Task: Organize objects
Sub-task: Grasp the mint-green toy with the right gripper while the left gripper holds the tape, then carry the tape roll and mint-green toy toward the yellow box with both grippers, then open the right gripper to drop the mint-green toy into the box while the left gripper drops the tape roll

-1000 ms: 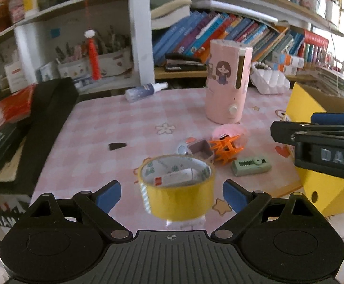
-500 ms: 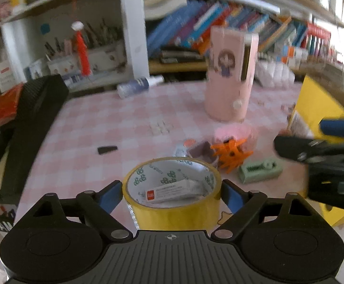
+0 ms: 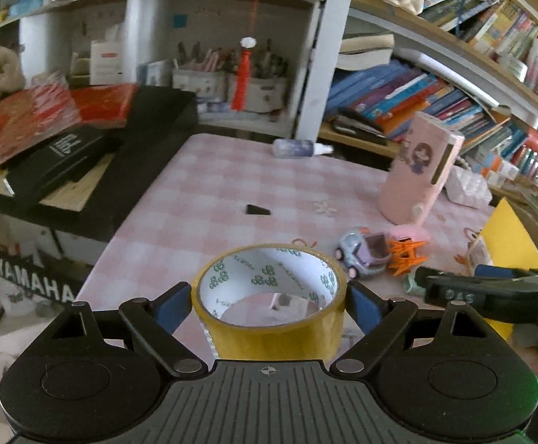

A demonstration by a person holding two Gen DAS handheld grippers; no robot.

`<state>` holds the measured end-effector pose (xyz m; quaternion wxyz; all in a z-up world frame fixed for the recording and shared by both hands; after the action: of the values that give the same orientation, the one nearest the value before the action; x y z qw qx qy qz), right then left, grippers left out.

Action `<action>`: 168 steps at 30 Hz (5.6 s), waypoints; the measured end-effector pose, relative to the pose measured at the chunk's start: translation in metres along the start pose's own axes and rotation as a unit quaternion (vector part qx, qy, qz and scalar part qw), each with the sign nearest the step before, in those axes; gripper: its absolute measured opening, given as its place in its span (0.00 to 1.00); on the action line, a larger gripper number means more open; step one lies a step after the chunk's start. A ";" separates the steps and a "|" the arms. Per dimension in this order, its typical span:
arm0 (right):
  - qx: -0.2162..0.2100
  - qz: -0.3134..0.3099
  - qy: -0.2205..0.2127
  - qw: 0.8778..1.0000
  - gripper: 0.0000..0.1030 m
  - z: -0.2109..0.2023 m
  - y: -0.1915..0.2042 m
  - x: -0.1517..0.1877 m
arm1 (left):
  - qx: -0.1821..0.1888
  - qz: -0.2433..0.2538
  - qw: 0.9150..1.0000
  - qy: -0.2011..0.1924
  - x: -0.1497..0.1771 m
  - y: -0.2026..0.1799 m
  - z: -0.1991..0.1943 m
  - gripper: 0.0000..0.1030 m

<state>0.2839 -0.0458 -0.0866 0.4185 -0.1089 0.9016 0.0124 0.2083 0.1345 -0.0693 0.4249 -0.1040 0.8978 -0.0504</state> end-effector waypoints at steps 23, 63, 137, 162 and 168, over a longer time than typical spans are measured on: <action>-0.009 0.054 0.049 0.997 0.64 0.044 -0.014 0.014 | 0.011 0.017 1.000 -0.014 -0.006 -0.018 -0.022 0.87; -0.037 0.025 -0.002 0.999 0.65 -0.178 0.009 0.098 | 0.096 0.067 0.993 -0.026 0.070 -0.023 -0.151 0.87; 0.119 0.170 -0.038 0.978 0.64 -0.238 -0.178 0.126 | 0.264 0.206 0.939 -0.077 0.047 -0.219 -0.138 0.87; 0.021 0.186 -0.041 0.981 0.65 -0.131 -0.267 0.024 | 0.215 0.245 0.945 -0.038 0.041 -0.313 -0.034 0.87; -0.012 0.181 0.005 0.983 0.65 -0.093 -0.263 0.019 | 0.207 0.253 0.945 -0.021 0.041 -0.321 -0.017 0.87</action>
<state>0.2566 -0.3170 -0.0226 0.4037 0.0512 0.9081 0.0984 0.2161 -0.1875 -0.0325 0.4543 0.2160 0.8554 -0.1236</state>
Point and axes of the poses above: each gripper's, at about its wrist camera, not at the fingertips, and z roughly the way its jaws point, y to its left, x to its underside, the point moved 6 cm from there along z, roughly the way its jaws point, and after that the axes turned 1 degree about -z, right-handed, at the moved point
